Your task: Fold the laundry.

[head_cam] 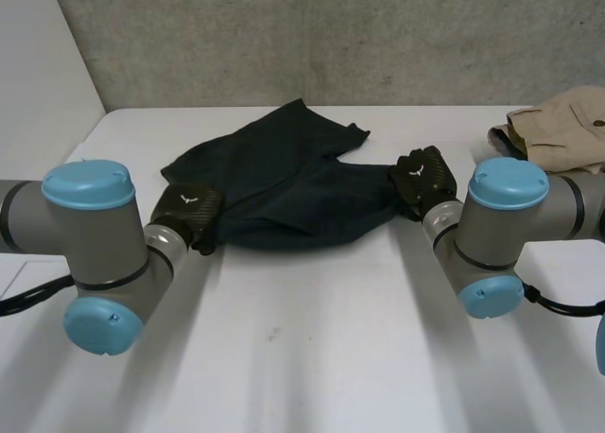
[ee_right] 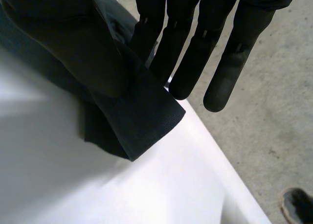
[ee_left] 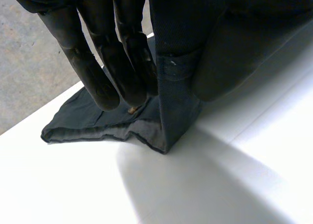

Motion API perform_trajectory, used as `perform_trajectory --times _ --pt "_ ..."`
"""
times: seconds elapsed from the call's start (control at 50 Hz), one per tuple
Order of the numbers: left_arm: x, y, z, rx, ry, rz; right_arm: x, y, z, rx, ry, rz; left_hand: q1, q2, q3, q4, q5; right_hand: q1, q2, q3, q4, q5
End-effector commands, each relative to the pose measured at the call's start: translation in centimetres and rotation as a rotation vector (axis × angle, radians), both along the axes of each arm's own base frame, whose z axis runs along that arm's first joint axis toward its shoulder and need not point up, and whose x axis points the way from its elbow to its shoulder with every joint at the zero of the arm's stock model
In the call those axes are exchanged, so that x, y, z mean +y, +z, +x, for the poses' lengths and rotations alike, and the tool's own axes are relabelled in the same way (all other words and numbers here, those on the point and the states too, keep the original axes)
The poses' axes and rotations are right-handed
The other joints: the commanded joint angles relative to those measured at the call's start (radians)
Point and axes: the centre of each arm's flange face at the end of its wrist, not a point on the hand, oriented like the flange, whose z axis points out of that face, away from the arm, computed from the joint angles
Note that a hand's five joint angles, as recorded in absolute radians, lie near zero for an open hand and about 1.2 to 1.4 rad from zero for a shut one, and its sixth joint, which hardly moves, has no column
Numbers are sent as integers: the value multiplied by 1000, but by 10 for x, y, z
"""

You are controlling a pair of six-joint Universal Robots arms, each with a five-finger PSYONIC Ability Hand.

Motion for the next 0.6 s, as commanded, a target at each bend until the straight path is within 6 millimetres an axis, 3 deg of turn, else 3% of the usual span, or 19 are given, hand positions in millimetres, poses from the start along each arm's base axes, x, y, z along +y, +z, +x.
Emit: perform_trajectory --times 0.02,0.08,0.12,0.14,0.2,0.24,0.3,0.34,0.36,0.42,0.44,0.48,0.5,0.56,0.6 --pt "-10 7 14 0 47 -2 23 -12 -6 69 21 139 243 201 206 196 238 252 212 208 200 232" --pt "-20 20 27 9 83 -34 46 1 -4 79 71 204 243 201 206 196 238 252 212 208 200 232" --pt "-30 29 39 19 111 -60 60 16 -5 53 107 240 243 201 206 196 238 -707 -748 -752 -759 -728" --pt "-34 31 44 21 123 -67 64 22 -6 34 115 246 243 201 206 196 238 -969 -1010 -1014 -1021 -990" --pt "-64 57 69 36 170 -174 66 54 -13 -91 122 244 243 201 206 196 238 -969 -1010 -1014 -1021 -990" --pt "-77 71 80 46 187 -227 64 63 -17 -146 113 251 243 201 206 196 238 -969 -1010 -1014 -1021 -990" --pt "-106 116 100 76 209 -393 60 77 -24 -250 90 270 243 201 206 196 238 -969 -1010 -1014 -1021 -990" --pt "-117 136 103 94 206 -473 58 81 -26 -267 84 269 243 201 206 196 238 -969 -1010 -1014 -1021 -990" --pt "-126 157 105 120 202 -555 57 83 -27 -268 81 263 243 201 206 196 238 -969 -1010 -1014 -1021 -990" --pt "-137 189 101 174 184 -674 54 84 -29 -260 75 251 243 201 206 196 238 -969 -1010 -1014 -1021 -990" --pt "-141 208 94 230 158 -735 53 83 -30 -252 70 247 243 201 206 196 238 -969 -1010 -1014 -1021 -990" --pt "-140 224 84 285 126 -775 52 83 -31 -244 68 242 243 201 206 196 238 -969 -1010 -1014 -1021 -990" --pt "-138 237 72 344 87 -799 51 83 -32 -238 65 237 243 201 206 196 238 -969 -1010 -1014 -1021 -990" --pt "-129 252 46 438 -5 -813 50 81 -33 -234 60 241 243 201 206 196 238 -969 -1010 -1014 -1021 -990" --pt "-118 258 19 513 -108 -794 48 81 -36 -234 53 238 243 201 206 196 238 -969 -1010 -1014 -1021 -990"
